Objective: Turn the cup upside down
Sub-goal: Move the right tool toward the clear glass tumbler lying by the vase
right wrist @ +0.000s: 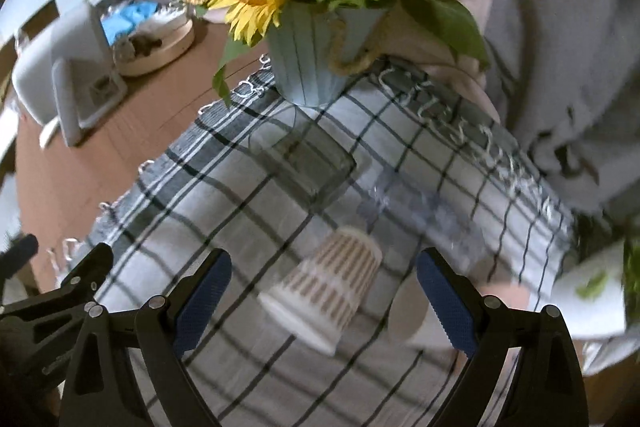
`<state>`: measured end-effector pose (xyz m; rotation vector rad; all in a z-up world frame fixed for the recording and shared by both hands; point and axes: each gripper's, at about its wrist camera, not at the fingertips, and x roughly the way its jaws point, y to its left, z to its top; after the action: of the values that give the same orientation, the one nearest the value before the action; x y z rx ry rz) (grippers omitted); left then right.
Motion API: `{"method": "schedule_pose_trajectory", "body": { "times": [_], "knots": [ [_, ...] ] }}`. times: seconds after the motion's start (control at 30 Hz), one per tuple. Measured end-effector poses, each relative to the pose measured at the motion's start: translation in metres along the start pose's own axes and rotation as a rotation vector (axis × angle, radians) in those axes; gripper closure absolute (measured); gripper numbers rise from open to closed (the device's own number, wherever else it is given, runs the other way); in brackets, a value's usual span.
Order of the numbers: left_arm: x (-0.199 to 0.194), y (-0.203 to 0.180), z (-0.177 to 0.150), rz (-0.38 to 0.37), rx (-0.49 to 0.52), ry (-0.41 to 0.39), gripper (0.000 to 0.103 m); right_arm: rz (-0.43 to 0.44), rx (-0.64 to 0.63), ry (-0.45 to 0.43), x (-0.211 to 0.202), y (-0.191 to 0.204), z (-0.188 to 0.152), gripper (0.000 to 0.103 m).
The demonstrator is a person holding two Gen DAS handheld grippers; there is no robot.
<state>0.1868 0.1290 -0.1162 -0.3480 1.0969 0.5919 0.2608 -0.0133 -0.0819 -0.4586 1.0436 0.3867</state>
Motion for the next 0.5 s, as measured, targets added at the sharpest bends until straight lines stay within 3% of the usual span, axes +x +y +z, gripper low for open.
{"method": "schedule_pose_trajectory", "body": {
  "times": [0.5],
  "knots": [
    [0.050, -0.026, 0.024, 0.081, -0.098, 0.071, 0.001, -0.031, -0.321, 0.038, 0.058, 0.017, 0.054, 0.009]
  ]
}}
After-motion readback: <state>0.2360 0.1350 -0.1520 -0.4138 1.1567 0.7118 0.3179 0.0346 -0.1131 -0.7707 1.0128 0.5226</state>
